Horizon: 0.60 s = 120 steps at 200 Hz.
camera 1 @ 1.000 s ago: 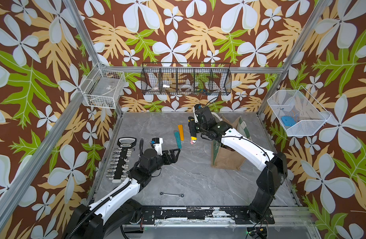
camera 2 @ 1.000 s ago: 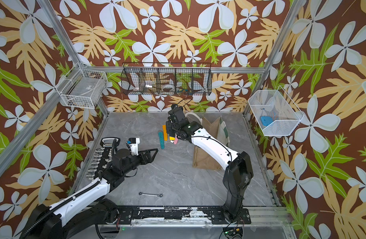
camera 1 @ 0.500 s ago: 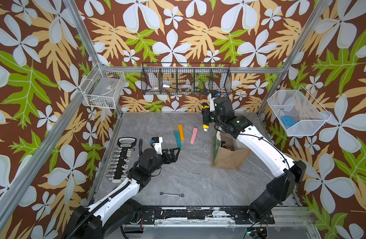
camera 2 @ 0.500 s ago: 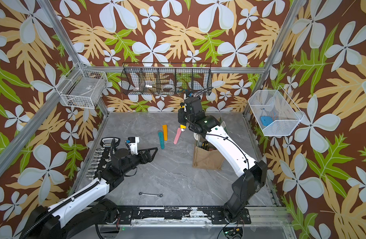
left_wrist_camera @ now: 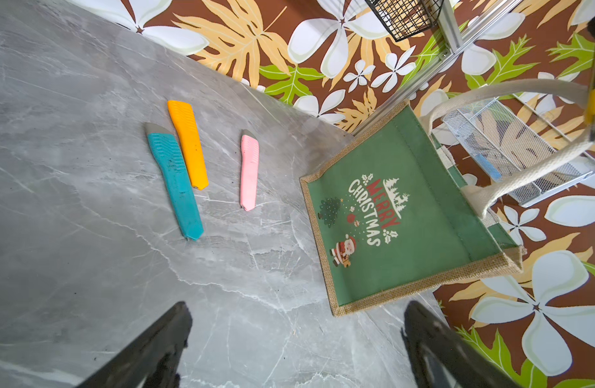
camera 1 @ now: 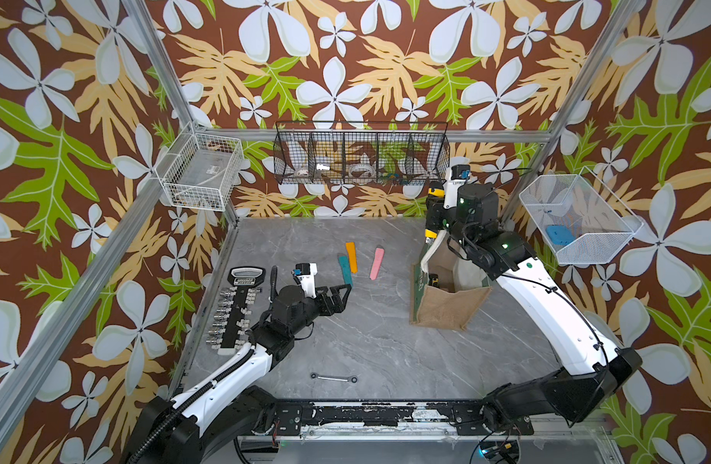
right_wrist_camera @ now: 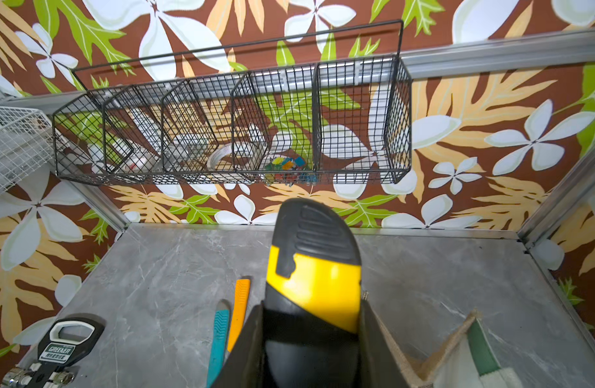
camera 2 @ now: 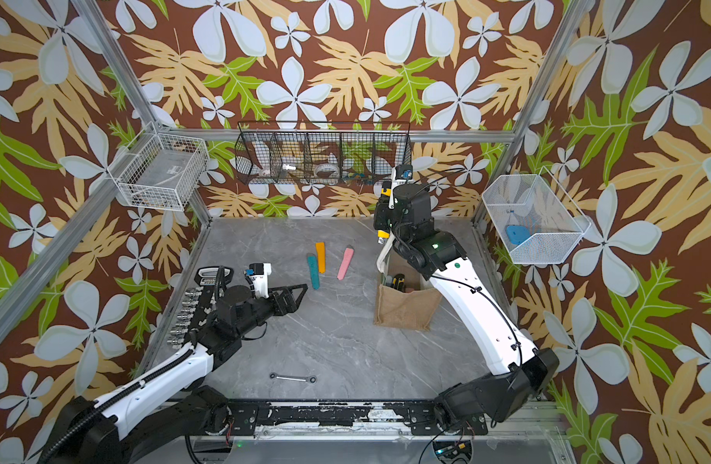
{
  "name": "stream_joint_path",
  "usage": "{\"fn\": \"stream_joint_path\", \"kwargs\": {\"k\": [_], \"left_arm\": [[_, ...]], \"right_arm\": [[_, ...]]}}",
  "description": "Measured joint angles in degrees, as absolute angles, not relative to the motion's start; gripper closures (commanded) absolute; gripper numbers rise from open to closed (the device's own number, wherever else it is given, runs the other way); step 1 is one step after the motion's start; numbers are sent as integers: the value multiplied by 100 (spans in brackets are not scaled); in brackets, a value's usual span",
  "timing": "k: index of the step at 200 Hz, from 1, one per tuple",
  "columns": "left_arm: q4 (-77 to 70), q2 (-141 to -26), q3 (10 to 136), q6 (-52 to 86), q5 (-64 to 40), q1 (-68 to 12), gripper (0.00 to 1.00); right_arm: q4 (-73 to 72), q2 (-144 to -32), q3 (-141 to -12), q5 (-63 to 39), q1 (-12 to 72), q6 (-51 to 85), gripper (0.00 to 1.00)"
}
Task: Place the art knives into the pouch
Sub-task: Place the utility knife in the pouch.
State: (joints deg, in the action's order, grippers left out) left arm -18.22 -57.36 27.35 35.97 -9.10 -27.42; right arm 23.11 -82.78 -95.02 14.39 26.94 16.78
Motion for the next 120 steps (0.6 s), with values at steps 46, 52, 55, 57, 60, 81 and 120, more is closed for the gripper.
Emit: {"fn": "stream_joint_path", "kwargs": {"k": [46, 52, 55, 57, 60, 81, 120], "left_arm": [[-1828, -5830, 2735, 3601, -932, -2744, 0], [-1835, -5843, 2735, 3605, -932, -2744, 0], [-1839, -5850, 2735, 3614, -932, -2744, 0], [-1841, -5852, 2735, 3616, -934, -2744, 0], [-1850, -5861, 2735, 3616, -934, -2744, 0], [-1868, -5892, 2735, 3616, -952, -2742, 0], [-1940, -5970, 2735, 3638, -954, -2742, 0]], "right_arm": [[2261, -7905, -9485, 1693, 2663, 1494, 79], [2259, -7856, -9485, 1695, 2663, 1492, 79], [2259, -7837, -9485, 1695, 2663, 1492, 79], [2259, -7817, -9485, 1695, 2663, 1492, 79], [2250, -7793, -9480, 1695, 2661, 1492, 79], [2171, -7603, -9397, 1743, 2657, 1474, 80], [1992, -7441, -8899, 1955, 2613, 1476, 81]]}}
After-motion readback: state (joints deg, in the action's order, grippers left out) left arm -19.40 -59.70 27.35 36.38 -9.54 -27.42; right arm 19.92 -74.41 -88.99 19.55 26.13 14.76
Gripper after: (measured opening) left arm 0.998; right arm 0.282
